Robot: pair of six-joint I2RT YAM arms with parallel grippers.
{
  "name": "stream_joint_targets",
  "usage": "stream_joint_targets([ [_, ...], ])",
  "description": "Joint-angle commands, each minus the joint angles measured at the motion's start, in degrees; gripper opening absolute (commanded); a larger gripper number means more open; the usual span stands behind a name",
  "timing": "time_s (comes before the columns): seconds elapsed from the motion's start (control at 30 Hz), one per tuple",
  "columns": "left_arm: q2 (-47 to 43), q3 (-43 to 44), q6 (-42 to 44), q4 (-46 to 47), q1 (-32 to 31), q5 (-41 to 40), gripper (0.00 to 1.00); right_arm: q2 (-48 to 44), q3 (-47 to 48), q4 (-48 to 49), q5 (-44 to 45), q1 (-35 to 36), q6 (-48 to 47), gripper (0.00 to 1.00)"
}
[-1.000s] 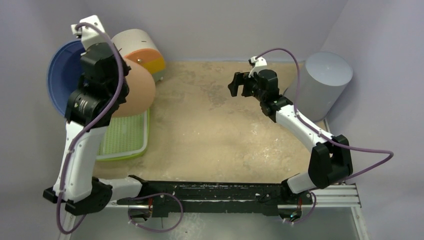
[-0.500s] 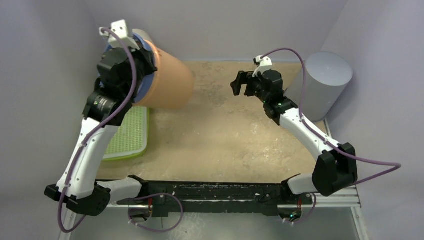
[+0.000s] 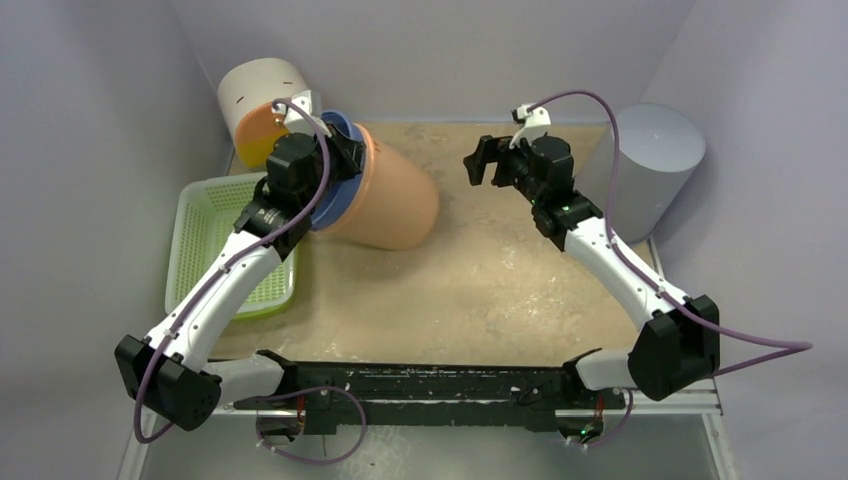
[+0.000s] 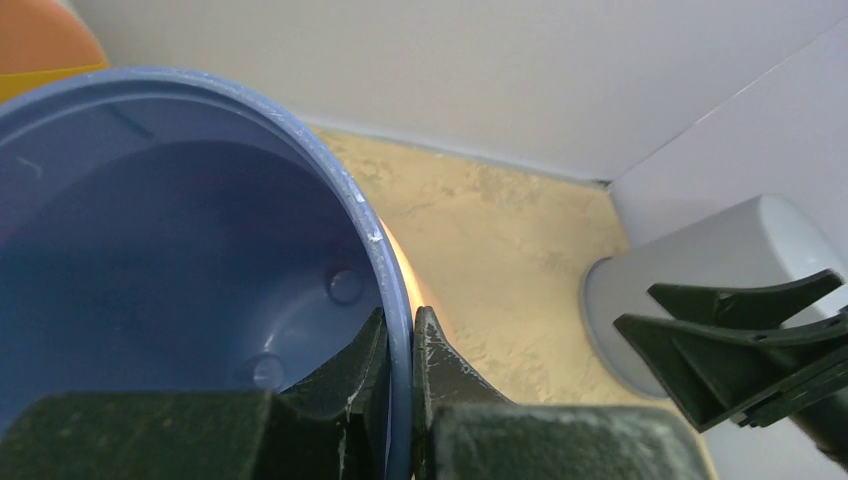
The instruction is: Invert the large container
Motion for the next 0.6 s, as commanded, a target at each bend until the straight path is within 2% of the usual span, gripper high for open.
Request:
stream_joint_targets([
  [0.0, -1.6, -4.46, -4.38, 21.85, -0.86, 2.56, 0.0, -0.04, 3.69, 1.04, -2.05, 0.3, -0.68, 1.0],
  [0.23, 2.71, -10.87, -6.33, 30.06, -4.21, 2.05, 0.0, 2.3, 6.9, 0.52, -1.84, 4.06, -1.31, 1.0],
  [0.57, 6.78, -14.83, -5.83, 31.71, -5.96, 0.78, 0.0, 6.71, 12.27, -1.34, -1.06, 9.8, -3.75, 1.0],
])
